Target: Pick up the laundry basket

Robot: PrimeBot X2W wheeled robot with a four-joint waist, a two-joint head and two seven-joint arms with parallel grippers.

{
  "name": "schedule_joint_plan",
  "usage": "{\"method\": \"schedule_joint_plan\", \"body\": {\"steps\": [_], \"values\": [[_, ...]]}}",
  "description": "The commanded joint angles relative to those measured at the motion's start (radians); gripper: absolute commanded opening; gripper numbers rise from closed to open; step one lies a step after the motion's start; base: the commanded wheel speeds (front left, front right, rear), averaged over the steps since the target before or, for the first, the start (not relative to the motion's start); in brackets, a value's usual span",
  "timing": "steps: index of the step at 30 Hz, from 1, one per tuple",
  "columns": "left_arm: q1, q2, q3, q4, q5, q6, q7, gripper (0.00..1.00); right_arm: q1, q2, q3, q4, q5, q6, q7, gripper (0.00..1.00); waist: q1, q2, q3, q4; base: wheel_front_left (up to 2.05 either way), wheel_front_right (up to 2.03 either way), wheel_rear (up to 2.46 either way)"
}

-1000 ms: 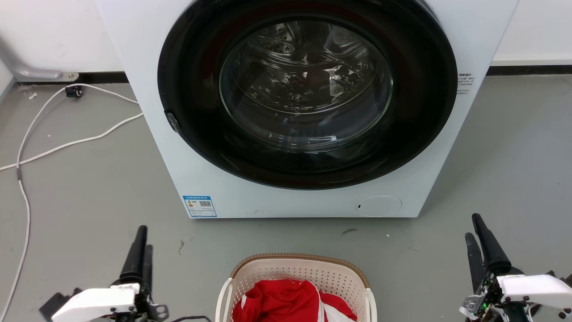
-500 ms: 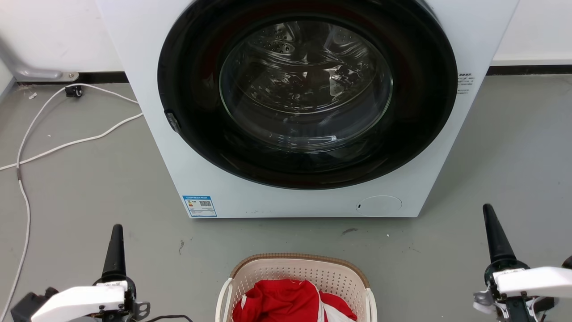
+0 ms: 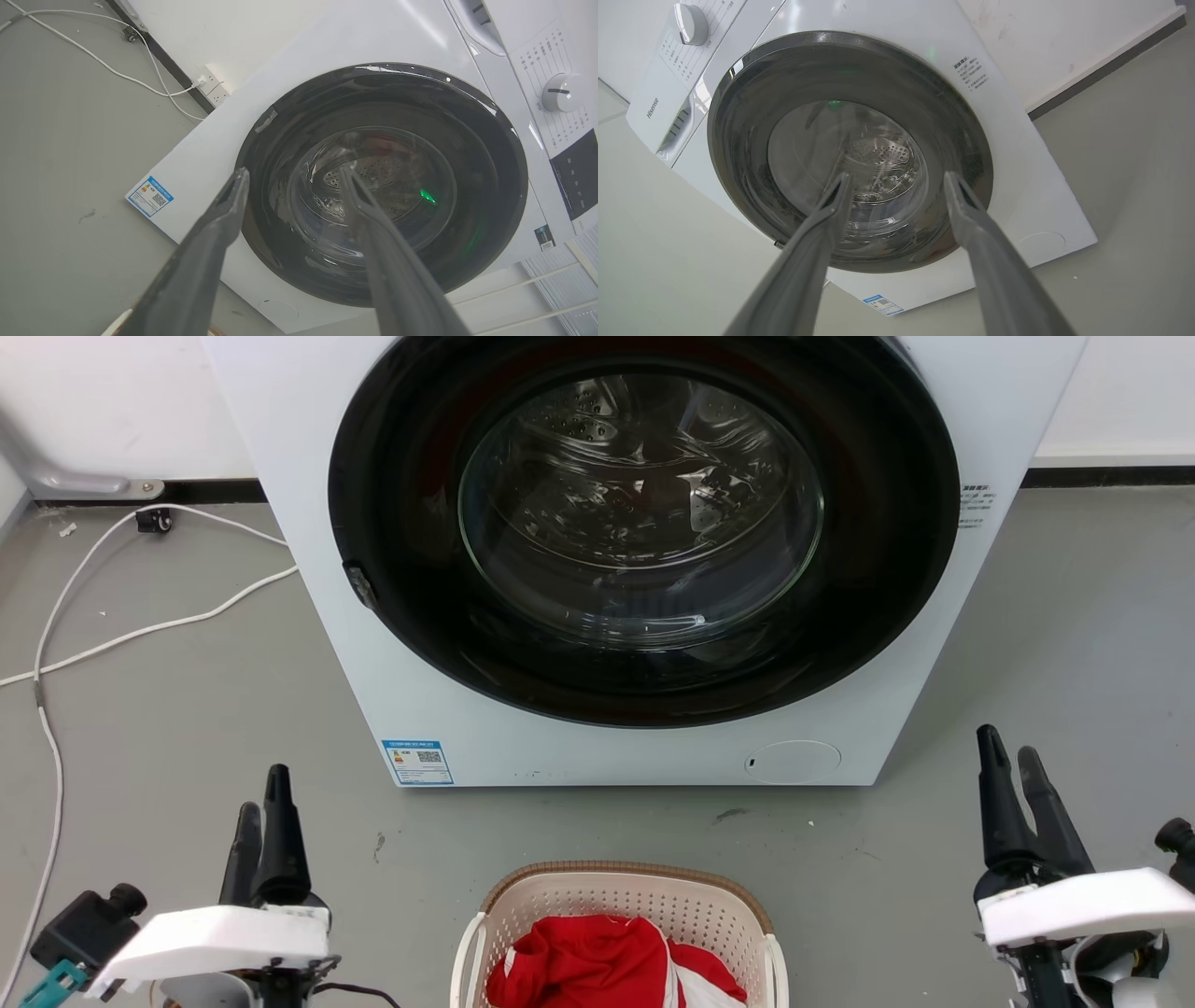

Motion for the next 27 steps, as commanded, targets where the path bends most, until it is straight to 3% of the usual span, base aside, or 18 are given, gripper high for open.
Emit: {"method": "schedule_joint_plan", "body": {"steps": [1,13,19,27], "values": [[-0.001,0.004,-0.011,-0.026,0.05,0.004,-0.01,1.0,-0.002,-0.003,0.007,-0.027,-0.046,0.002,-0.01,1.0,0.0,0.0,0.0,0.0,0.0,0.0,0.0],[0.017,0.012,-0.147,-0.066,0.372,0.001,-0.046,1.0,0.025,-0.003,0.024,-0.045,-0.251,0.002,-0.046,1.0,-0.0001,0.0,0.007,-0.002,0.0,0.0,0.0],[0.014,0.06,-0.234,-0.081,0.49,0.063,-0.062,1.0,0.033,-0.003,0.021,-0.027,-0.321,0.002,-0.063,1.0,-0.0001,0.0,0.012,-0.005,0.0,0.0,0.0],[0.001,0.137,-0.369,-0.072,0.578,0.183,-0.084,1.0,0.042,-0.003,0.033,0.022,-0.402,0.002,-0.084,1.0,-0.0001,0.0,0.013,-0.01,0.0,0.0,0.0]]}}
